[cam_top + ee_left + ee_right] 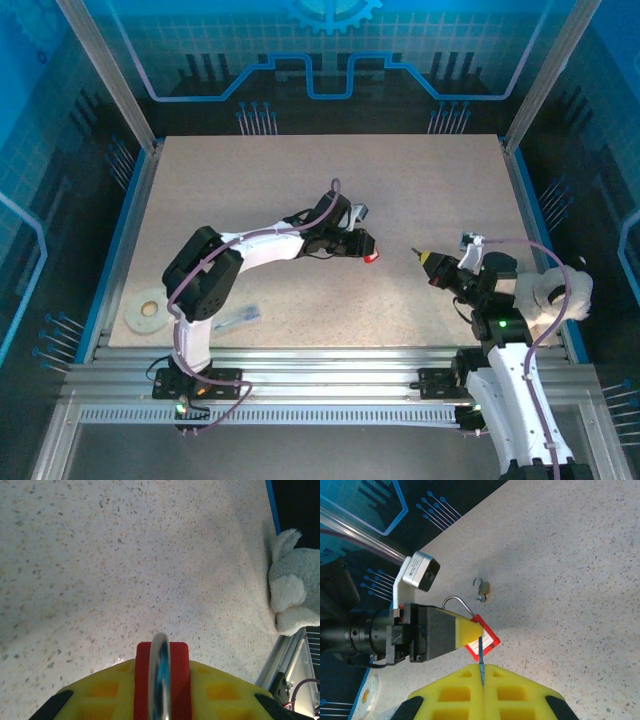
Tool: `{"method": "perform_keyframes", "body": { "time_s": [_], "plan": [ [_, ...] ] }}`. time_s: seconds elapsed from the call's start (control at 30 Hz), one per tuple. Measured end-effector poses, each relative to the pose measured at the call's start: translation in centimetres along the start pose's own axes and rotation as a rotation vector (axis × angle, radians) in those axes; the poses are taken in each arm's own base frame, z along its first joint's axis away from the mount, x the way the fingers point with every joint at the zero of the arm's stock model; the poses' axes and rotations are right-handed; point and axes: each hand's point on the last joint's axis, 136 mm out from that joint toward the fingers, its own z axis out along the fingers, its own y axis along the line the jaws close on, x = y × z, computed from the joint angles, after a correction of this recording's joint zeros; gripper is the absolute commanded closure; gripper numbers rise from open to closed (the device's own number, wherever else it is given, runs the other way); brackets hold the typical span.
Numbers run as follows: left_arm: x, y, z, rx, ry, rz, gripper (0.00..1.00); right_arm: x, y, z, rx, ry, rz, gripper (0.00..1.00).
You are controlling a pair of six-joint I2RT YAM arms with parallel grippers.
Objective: Lock with the key
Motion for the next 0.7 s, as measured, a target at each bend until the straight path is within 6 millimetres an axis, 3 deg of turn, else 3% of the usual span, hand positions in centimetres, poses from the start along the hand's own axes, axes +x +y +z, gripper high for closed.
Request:
{"method": "perform_keyframes", "body": {
  "time_s": [0.4,0.7],
  "plan": [
    [0.8,2.3,3.7,-0.049,0.111,-0.007,1.0,-0.1,0.4,-0.3,-0.024,-0.017,-0.011,1.0],
    [0.7,2.6,4.5,-0.057,0.142,0.0,0.99,-0.1,0.7,-0.4,-0.039,-0.018,-0.016,1.0]
  ]
}}
